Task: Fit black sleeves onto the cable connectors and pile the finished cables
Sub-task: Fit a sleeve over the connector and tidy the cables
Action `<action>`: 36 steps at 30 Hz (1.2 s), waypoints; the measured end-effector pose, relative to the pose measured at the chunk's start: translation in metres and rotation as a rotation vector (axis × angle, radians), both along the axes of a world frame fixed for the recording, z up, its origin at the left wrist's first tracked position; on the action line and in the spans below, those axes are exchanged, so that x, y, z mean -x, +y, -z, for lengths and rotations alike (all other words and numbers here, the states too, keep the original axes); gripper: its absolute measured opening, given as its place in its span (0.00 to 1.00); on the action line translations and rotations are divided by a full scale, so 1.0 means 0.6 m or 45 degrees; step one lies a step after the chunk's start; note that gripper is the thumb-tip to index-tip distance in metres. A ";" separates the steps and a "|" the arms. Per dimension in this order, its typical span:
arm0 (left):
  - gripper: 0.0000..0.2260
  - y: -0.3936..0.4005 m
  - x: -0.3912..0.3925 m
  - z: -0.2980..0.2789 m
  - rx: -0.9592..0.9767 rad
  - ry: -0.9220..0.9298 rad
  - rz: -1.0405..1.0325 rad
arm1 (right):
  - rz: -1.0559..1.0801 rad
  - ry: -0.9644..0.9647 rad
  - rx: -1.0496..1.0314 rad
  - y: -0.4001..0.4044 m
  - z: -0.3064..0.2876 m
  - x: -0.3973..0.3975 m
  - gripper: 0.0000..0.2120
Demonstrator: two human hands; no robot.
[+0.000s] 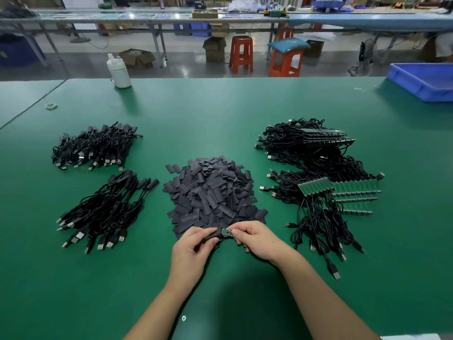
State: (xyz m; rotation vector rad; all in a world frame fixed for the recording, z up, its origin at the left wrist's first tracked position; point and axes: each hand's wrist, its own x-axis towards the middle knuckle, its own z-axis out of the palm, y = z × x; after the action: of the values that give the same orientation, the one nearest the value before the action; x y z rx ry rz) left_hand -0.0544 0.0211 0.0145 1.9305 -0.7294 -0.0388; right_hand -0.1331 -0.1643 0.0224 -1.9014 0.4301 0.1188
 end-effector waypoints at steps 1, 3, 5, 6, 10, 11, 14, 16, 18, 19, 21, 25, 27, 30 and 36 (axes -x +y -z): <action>0.10 0.000 0.000 0.000 -0.003 -0.002 0.002 | -0.005 -0.002 0.002 0.000 0.000 0.000 0.12; 0.11 0.000 0.000 0.001 -0.012 -0.022 0.008 | -0.021 -0.002 0.013 -0.001 0.000 0.000 0.12; 0.12 0.001 0.002 0.002 -0.029 -0.055 0.013 | -0.035 -0.002 0.019 -0.002 0.001 0.000 0.12; 0.12 0.002 0.003 0.003 -0.037 -0.066 0.012 | -0.044 -0.006 0.021 -0.003 0.001 0.001 0.11; 0.12 0.002 0.006 0.006 -0.060 -0.072 -0.002 | -0.066 -0.011 0.028 -0.004 0.002 0.000 0.11; 0.12 0.002 0.006 0.006 -0.065 -0.077 -0.003 | -0.070 -0.009 0.034 -0.003 0.002 0.000 0.11; 0.12 0.002 0.006 0.006 -0.087 -0.108 0.023 | -0.087 -0.001 0.048 -0.003 0.001 0.001 0.11; 0.12 0.002 0.006 0.007 -0.108 -0.134 0.043 | -0.100 0.006 0.053 -0.002 -0.001 0.001 0.11; 0.12 0.002 0.006 0.008 -0.129 -0.165 0.055 | -0.118 0.006 0.084 -0.002 -0.003 0.001 0.11; 0.12 0.001 0.006 0.010 -0.139 -0.181 0.063 | -0.130 0.004 0.108 -0.002 -0.003 0.001 0.12; 0.11 0.000 0.008 0.011 -0.166 -0.210 0.085 | -0.146 0.009 0.137 -0.001 -0.002 0.001 0.12; 0.11 0.001 0.010 0.010 -0.241 -0.279 0.174 | -0.154 0.045 0.131 -0.001 0.002 0.002 0.12; 0.12 0.002 0.008 0.007 -0.270 -0.301 0.220 | -0.170 0.050 0.111 -0.003 0.003 0.001 0.12; 0.13 0.000 0.007 -0.002 -0.277 -0.281 0.250 | -0.207 0.006 0.039 -0.006 0.002 0.003 0.13; 0.11 -0.010 0.001 -0.014 -0.307 -0.203 0.275 | -0.222 -0.058 -0.037 -0.009 0.002 0.006 0.15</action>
State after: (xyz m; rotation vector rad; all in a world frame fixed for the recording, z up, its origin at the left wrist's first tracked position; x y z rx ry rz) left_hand -0.0553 0.0150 0.0227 2.0915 -1.0795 -0.1113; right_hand -0.1364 -0.1697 0.0210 -1.9074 0.2300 0.1954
